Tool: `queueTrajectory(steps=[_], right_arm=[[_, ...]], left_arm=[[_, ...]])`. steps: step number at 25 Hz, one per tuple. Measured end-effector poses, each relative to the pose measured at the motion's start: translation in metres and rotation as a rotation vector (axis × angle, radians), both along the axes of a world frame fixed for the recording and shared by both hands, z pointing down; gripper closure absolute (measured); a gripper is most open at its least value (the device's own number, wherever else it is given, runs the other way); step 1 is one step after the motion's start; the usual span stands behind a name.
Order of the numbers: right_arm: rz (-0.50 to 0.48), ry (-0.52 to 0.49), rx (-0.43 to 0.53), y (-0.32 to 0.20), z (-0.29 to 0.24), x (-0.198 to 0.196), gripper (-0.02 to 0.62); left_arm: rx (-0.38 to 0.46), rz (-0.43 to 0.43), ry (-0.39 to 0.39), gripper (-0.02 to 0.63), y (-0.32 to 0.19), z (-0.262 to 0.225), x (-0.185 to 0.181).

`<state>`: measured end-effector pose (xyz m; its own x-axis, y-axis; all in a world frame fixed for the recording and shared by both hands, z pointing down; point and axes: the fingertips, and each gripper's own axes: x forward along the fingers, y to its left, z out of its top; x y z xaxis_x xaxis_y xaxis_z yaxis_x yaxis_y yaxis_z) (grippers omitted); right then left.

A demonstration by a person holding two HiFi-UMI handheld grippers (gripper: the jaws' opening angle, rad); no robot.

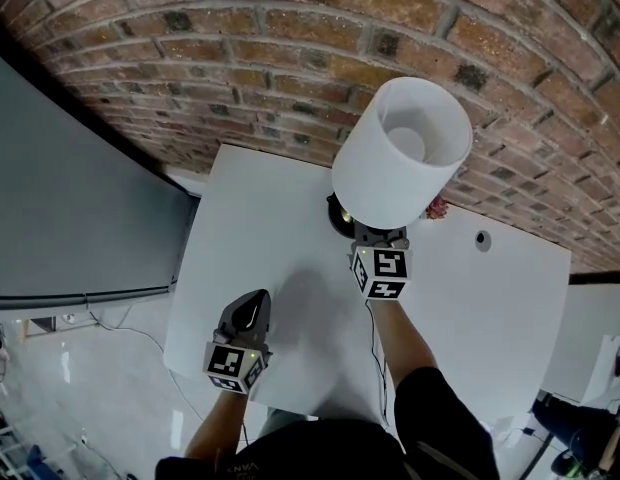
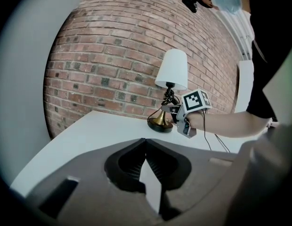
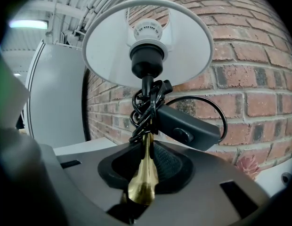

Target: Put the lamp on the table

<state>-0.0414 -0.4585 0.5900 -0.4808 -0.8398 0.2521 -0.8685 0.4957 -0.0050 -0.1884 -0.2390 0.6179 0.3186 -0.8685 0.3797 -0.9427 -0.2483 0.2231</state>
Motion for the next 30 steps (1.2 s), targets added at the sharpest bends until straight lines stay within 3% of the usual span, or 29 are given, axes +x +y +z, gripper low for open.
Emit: queueTrajectory(steps=[19, 30], right_arm=[[-0.006, -0.008, 0.020, 0.008, 0.012, 0.004, 0.512], [0.024, 0.025, -0.072, 0.037, 0.021, 0.020, 0.502]], left_arm=[[-0.018, -0.039, -0.017, 0.607, 0.016, 0.001, -0.004], [0.016, -0.005, 0.004, 0.607, 0.021, -0.018, 0.003]])
